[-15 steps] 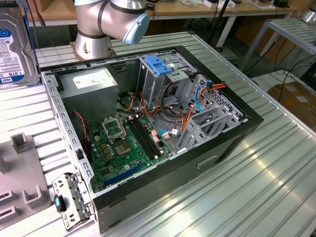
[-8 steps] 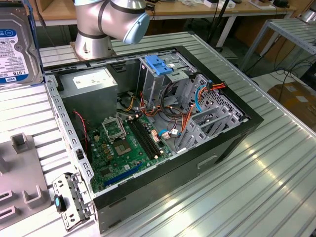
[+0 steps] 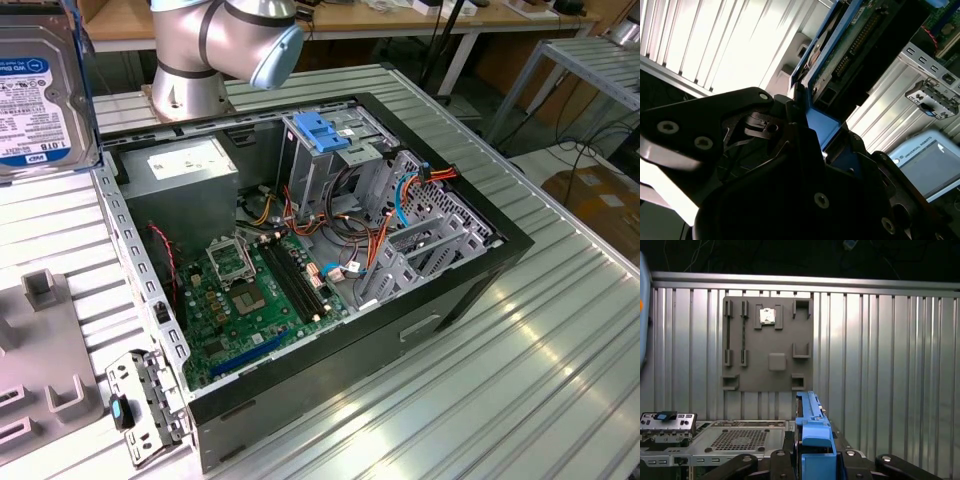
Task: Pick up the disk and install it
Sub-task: 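Pick up the disk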
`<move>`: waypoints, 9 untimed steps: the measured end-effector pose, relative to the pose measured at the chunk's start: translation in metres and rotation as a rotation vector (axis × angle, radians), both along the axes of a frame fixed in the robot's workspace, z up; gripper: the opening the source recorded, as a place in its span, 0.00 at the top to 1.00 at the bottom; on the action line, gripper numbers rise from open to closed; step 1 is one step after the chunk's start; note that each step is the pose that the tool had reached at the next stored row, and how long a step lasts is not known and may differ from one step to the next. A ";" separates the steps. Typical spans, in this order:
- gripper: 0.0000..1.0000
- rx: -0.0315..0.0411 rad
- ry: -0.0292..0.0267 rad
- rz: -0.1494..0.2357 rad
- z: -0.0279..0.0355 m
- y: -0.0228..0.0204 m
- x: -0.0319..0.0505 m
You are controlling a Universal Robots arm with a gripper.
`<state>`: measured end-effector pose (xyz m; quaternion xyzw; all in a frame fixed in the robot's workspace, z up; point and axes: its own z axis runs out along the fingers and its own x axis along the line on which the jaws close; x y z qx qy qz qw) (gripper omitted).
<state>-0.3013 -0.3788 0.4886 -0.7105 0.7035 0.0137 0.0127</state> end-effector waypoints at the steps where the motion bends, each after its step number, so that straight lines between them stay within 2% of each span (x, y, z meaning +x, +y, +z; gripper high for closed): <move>1: 0.63 -0.0001 0.0001 0.000 0.0000 0.0000 0.0011; 9: 0.63 0.0000 0.0000 0.000 0.0000 0.0000 0.0092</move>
